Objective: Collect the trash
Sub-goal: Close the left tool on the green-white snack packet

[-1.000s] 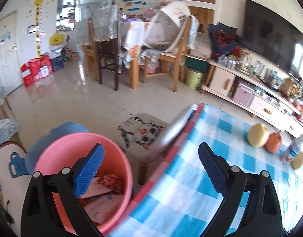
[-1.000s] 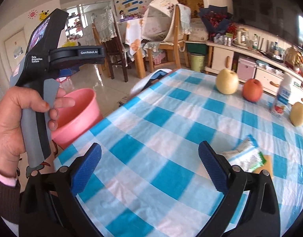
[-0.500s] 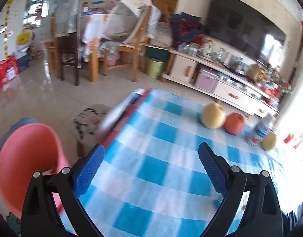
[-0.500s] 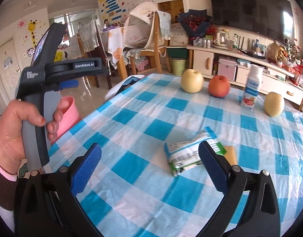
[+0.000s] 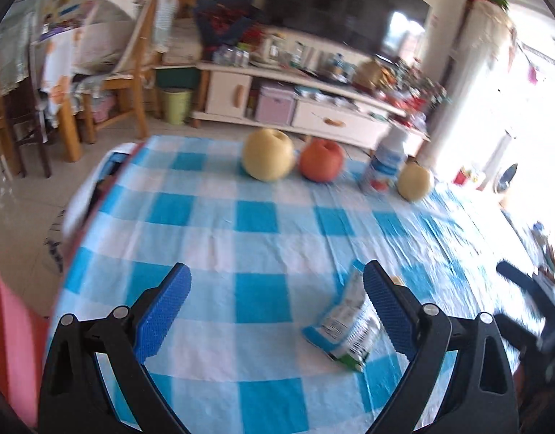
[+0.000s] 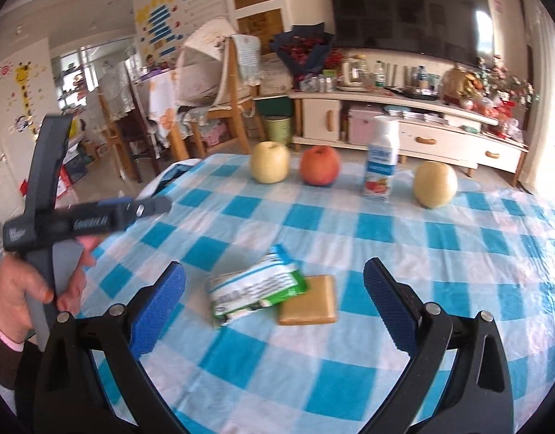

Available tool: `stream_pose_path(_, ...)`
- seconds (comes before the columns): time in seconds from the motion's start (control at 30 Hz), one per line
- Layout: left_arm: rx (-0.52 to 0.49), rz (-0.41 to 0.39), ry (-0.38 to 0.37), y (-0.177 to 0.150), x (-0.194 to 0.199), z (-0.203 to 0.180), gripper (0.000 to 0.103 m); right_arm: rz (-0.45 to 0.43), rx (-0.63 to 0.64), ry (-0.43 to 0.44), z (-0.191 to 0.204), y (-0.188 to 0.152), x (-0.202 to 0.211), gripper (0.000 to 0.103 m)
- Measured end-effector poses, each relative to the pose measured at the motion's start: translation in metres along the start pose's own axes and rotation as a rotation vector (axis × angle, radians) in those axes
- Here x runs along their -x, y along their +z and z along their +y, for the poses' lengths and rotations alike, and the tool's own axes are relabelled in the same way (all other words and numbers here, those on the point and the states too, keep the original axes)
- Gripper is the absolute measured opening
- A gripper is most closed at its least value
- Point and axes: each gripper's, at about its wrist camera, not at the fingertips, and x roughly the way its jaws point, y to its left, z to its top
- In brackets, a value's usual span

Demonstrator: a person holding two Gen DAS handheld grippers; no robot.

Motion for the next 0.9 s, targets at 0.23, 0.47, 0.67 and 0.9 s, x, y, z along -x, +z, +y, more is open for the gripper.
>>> stream_pose_path(0.23,-0.107,0.056,-0.022,-0.013,-0.016,-0.029,0.095,0.005,-0.067,-0.032,-0.037,0.002,0.001,0.099)
stream_pose_path(0.47,-0.221,0.117,-0.082,-0.029,-0.031,-0.06,0.095,0.032,-0.115,-0.037,-0.058,0.002,-0.002,0.099)
stream_pose_path(0.67,-0.265,0.181,-0.078,-0.039,-0.049,-0.073,0.095,0.064,-0.115,-0.037,-0.065,0.003,-0.006,0.099)
stream_pose_path(0.9,-0.306,0.231,-0.034,-0.047,-0.069,-0.081,0.095,0.128,-0.111,-0.024,-0.072,-0.001,-0.021,0.099)
